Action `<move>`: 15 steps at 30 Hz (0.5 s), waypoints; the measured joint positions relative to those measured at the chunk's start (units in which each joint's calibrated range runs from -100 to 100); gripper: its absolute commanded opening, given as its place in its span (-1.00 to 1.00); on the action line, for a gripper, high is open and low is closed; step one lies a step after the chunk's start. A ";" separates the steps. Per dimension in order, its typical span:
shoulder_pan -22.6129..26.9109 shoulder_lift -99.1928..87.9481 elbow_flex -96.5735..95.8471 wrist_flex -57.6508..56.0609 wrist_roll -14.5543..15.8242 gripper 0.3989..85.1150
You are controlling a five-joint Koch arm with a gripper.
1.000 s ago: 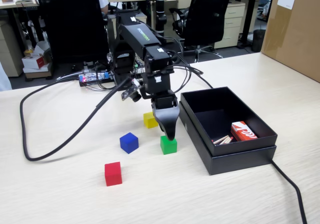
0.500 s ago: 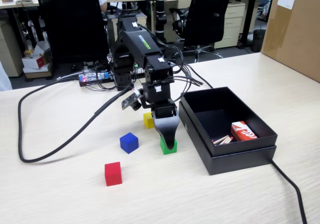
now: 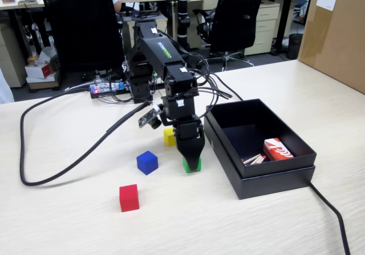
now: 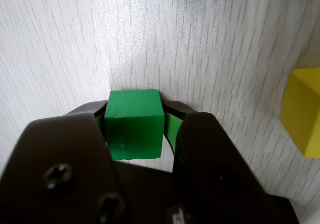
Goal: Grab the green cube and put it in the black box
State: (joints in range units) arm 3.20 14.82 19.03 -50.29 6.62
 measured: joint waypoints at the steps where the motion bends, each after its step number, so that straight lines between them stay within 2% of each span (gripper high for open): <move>1: -0.05 0.00 0.00 0.00 -0.10 -0.99; 9: -0.24 -5.95 -2.83 -0.31 -0.29 -1.00; 15: 1.03 -28.35 -4.11 -4.96 -0.49 -1.00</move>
State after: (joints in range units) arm 4.22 -13.53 14.92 -55.25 6.13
